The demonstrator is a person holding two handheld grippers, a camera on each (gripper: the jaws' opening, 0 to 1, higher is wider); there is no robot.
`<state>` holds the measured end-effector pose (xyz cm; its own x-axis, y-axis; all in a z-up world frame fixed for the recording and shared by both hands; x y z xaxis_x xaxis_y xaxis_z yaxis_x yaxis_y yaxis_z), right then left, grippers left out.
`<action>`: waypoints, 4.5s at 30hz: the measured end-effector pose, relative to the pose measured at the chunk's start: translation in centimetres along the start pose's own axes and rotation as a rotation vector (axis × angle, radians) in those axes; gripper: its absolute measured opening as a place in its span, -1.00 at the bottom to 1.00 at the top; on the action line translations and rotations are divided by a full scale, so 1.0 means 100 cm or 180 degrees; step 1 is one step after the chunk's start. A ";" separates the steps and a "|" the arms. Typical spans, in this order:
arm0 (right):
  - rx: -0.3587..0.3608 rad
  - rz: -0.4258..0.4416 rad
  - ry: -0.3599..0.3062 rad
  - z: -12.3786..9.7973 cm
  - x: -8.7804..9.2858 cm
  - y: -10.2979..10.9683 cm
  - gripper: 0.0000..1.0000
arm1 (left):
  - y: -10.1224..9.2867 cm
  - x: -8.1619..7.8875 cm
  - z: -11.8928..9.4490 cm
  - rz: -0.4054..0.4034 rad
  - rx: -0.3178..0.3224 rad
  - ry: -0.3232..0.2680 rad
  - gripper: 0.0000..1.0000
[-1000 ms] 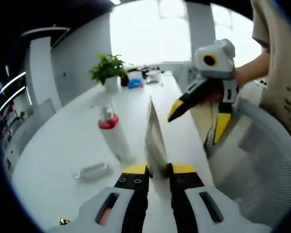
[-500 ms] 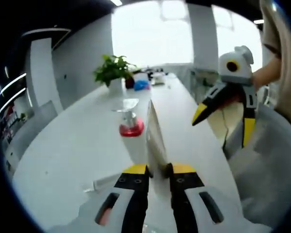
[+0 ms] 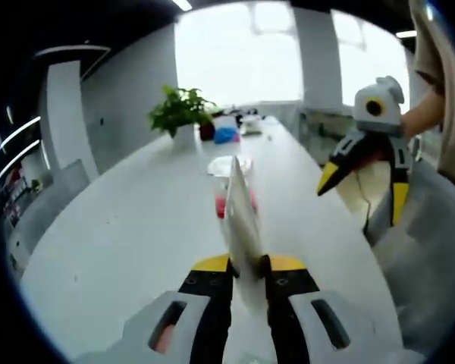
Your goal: Arrange the skincare products in the storage area until every visible bottle or jar stands upright without overlapping.
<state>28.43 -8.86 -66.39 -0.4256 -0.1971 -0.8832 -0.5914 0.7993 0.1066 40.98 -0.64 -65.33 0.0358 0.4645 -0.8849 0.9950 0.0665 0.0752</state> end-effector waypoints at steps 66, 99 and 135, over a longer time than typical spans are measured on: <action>-0.0186 0.0076 -0.0210 -0.004 -0.021 0.030 0.47 | -0.077 0.068 -0.149 -0.1771 -0.1395 0.0215 0.63; -0.0182 0.0189 -0.0128 -0.023 -0.007 0.050 0.66 | -0.135 0.076 -0.210 -0.2213 -0.2150 -0.0175 0.94; -0.0020 -0.0150 -0.0276 -0.013 -0.113 -0.005 0.95 | -0.145 0.087 -0.220 -0.2088 -0.2301 -0.0144 0.86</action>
<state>32.66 -7.81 -55.82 -0.3365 -0.1843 -0.9235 -0.6138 0.7866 0.0666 24.78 21.85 -63.99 -0.4859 0.1088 -0.8672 0.5218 0.8321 -0.1880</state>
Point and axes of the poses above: the point that each gripper's makers call its tool centre point, and the gripper's own axes: z roughly forward along the fingers, y roughly to its left, x roughly out of its underside, the point moved 3 cm from there along -z, roughly backward along the fingers, and after that the axes turned 1 degree about -y, right-handed, at the moved point
